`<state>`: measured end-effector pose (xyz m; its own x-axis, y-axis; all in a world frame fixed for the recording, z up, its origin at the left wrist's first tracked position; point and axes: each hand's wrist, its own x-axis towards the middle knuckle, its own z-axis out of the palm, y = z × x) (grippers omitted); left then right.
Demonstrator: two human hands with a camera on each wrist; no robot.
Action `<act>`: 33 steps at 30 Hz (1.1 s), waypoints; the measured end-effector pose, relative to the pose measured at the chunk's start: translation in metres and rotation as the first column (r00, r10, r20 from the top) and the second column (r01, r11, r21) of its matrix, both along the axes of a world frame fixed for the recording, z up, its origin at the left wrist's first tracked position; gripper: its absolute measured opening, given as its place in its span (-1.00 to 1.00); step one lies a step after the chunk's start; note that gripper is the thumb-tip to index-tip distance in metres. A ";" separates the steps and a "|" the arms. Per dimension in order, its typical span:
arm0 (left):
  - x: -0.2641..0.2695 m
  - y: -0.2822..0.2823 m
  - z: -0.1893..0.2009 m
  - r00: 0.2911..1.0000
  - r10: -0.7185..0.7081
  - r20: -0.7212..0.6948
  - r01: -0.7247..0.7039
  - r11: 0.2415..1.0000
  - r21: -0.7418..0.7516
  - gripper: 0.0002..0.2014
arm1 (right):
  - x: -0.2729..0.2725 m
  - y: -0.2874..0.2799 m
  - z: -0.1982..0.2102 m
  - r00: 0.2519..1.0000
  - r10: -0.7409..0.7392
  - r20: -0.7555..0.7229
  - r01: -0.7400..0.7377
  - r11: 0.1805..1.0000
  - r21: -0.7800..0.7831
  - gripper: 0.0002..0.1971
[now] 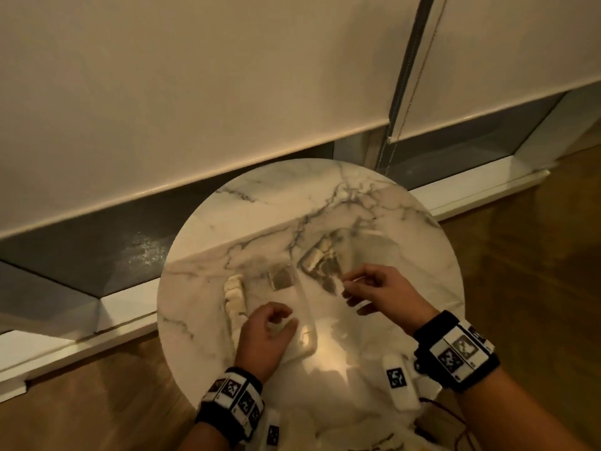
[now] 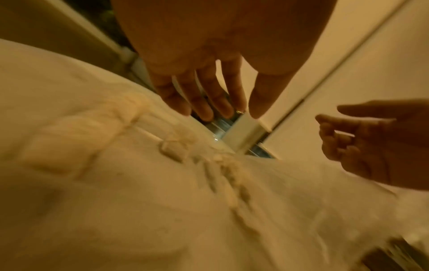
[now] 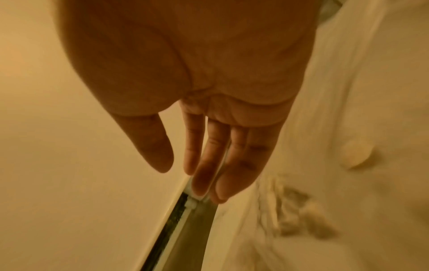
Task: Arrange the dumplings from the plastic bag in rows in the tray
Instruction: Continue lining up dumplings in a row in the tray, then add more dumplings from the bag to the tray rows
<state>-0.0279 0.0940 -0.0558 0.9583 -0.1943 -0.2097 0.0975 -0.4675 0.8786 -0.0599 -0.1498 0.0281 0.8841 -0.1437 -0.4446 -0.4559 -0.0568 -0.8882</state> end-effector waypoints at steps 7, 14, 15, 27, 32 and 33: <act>-0.027 -0.122 0.023 0.925 -0.347 -0.153 0.375 0.900 0.223 0.08 | -0.063 -0.100 0.009 0.998 0.048 -0.050 -0.045 0.997 0.060 -0.87; -0.028 -0.171 0.028 0.951 -0.305 -0.045 0.302 0.892 0.335 -0.82 | -0.065 -0.133 -0.035 0.959 0.191 -0.211 -0.200 0.980 -0.019 -0.77; -0.029 -0.172 0.032 0.957 -0.290 0.001 0.272 0.899 0.344 -0.88 | -0.062 -0.129 -0.040 0.960 0.190 -0.203 -0.198 0.980 -0.020 -0.76; -0.050 -0.177 0.071 0.956 -0.254 0.145 0.171 0.889 0.425 -0.93 | 0.053 -0.087 -0.037 0.862 0.438 -0.256 -0.507 0.728 -0.461 -0.69; -0.054 -0.174 0.077 0.948 -0.191 0.255 0.073 0.909 0.409 -0.90 | 0.089 -0.049 -0.027 0.620 0.714 -0.325 -0.654 0.241 -0.716 -0.72; -0.053 -0.172 0.077 0.946 -0.176 0.274 0.053 0.913 0.405 -0.91 | 0.094 -0.048 -0.050 0.571 0.691 -0.443 -0.700 0.128 -0.702 -0.74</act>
<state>-0.0812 -0.0782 0.0216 0.9633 -0.2685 0.0004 -0.2142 -0.7675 0.6042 0.0344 -0.1976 -0.0214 0.7958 0.2768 -0.5386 0.1605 -0.9540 -0.2532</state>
